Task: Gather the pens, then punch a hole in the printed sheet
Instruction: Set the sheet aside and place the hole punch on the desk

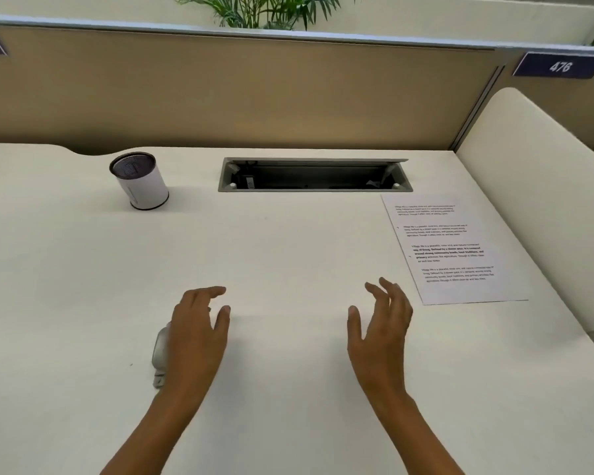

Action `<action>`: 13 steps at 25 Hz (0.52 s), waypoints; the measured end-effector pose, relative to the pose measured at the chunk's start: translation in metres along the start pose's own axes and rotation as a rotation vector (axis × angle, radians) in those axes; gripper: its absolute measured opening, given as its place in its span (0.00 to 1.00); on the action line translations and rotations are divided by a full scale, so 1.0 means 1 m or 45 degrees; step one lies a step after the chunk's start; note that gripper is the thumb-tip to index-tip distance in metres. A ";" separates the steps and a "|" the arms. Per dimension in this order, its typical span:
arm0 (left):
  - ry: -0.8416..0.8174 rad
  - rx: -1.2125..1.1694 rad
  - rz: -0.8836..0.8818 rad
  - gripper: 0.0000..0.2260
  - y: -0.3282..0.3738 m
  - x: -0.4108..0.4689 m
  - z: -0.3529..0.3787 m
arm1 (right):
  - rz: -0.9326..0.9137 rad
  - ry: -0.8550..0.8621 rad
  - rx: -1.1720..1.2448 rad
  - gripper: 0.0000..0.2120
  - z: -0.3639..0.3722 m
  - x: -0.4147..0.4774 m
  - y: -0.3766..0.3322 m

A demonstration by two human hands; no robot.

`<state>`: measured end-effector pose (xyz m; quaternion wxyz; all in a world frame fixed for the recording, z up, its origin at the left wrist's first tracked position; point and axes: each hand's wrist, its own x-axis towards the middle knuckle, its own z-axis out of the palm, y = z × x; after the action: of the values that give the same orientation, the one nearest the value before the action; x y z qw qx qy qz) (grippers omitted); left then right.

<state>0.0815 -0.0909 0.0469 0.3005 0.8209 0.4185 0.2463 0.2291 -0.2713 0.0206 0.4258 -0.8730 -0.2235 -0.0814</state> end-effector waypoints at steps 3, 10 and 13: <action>0.102 0.044 -0.294 0.07 -0.031 0.004 -0.031 | -0.186 -0.242 -0.006 0.22 0.021 -0.031 -0.016; -0.069 -0.018 -0.631 0.11 -0.062 0.003 -0.048 | -0.393 -0.607 -0.245 0.27 0.061 -0.068 -0.018; -0.122 -0.133 -0.704 0.10 -0.069 0.003 -0.047 | -0.445 -0.598 -0.337 0.27 0.067 -0.072 -0.016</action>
<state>0.0155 -0.0424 0.0319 0.4176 0.6697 0.5985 0.1373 0.1545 -0.2337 -0.0339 0.2251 -0.8641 -0.4496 0.0221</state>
